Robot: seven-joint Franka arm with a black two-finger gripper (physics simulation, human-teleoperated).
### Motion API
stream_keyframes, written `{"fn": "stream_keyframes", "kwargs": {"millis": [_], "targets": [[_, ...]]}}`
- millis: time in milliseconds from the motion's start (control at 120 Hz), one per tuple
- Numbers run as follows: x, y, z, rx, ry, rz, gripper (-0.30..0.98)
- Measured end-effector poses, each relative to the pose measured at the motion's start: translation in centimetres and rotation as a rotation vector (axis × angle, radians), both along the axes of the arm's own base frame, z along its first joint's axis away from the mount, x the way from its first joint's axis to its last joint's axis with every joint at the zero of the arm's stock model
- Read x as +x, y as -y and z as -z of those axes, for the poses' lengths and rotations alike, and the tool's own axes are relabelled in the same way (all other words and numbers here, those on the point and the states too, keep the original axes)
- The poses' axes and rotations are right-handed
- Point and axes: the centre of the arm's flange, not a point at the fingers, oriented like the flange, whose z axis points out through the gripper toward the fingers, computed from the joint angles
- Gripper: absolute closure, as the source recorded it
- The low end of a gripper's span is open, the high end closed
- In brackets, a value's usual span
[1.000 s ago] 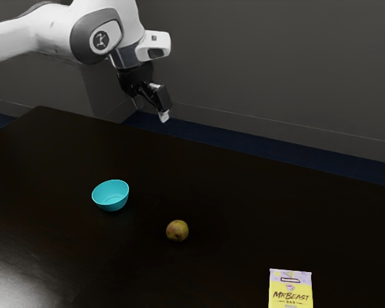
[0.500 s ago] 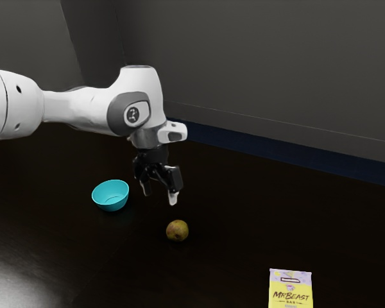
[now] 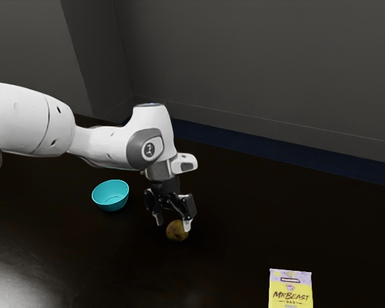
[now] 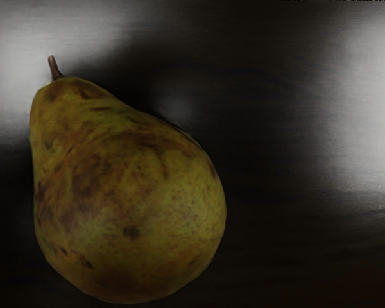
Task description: Place the pear in the bowl.
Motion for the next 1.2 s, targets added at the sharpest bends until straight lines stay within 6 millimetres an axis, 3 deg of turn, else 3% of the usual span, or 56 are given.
{"fn": "stream_keyframes", "kwargs": {"millis": [300,733,1200], "targets": [[1.7,-0.4,1.6,0.009,0.034,-0.021,0.03],[1.5,-0.5,2.1,0.011,0.021,-0.024,0.13],[2.0,-1.3,4.5,0.002,0.035,-0.070,0.16]]}}
